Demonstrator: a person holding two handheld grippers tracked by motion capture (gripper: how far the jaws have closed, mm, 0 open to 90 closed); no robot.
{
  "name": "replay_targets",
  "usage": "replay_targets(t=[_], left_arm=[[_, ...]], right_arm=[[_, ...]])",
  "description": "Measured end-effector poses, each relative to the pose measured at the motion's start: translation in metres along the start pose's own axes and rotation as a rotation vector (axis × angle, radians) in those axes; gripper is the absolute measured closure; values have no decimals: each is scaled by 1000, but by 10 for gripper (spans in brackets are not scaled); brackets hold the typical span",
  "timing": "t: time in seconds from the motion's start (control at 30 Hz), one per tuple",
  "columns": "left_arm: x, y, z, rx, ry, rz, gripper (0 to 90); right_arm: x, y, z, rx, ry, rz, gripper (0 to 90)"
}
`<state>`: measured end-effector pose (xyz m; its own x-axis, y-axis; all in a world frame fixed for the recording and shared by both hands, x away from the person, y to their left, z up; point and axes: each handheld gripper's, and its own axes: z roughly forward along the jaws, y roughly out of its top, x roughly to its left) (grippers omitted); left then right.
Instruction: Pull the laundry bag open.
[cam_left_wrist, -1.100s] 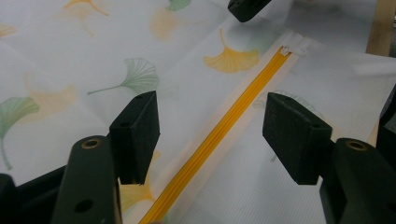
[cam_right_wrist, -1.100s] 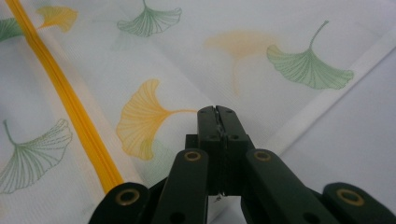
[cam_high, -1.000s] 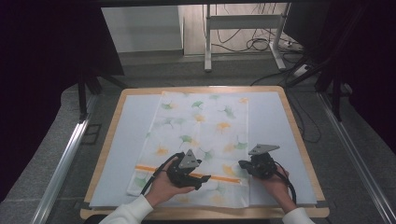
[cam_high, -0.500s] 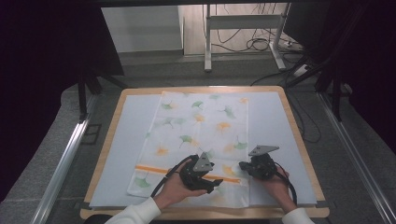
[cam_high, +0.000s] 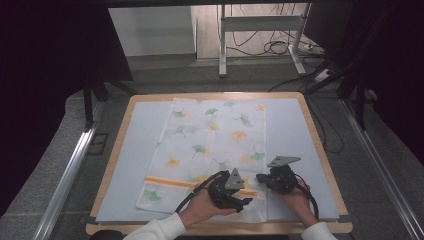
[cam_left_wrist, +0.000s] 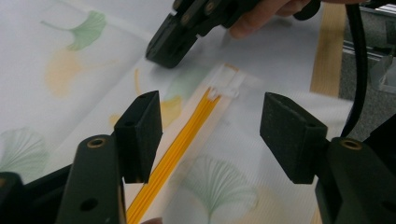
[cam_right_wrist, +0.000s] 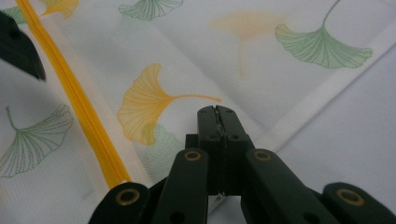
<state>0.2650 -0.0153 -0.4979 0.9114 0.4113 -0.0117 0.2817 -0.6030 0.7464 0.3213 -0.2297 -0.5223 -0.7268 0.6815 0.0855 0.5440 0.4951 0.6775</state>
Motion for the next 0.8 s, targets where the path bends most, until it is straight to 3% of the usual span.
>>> replay_targets(t=[0.13,0.33,0.43,0.7,0.8], left_arm=[[-5,8,9,14,-4,25,432],[-6,10,18,25,-4,23,492],[-10,11,24,44,-12,43,569],[-14,12,40,68,-5,40,561],[-16,13,45,84,20,43,529]], right_arm=[[-2,-1,-1,-3,11,8,885],[-2,-1,-1,-5,11,8,885],[-1,-1,0,-3,8,3,885],[-1,-1,0,-5,7,3,885],[-2,-1,0,-5,12,4,885]])
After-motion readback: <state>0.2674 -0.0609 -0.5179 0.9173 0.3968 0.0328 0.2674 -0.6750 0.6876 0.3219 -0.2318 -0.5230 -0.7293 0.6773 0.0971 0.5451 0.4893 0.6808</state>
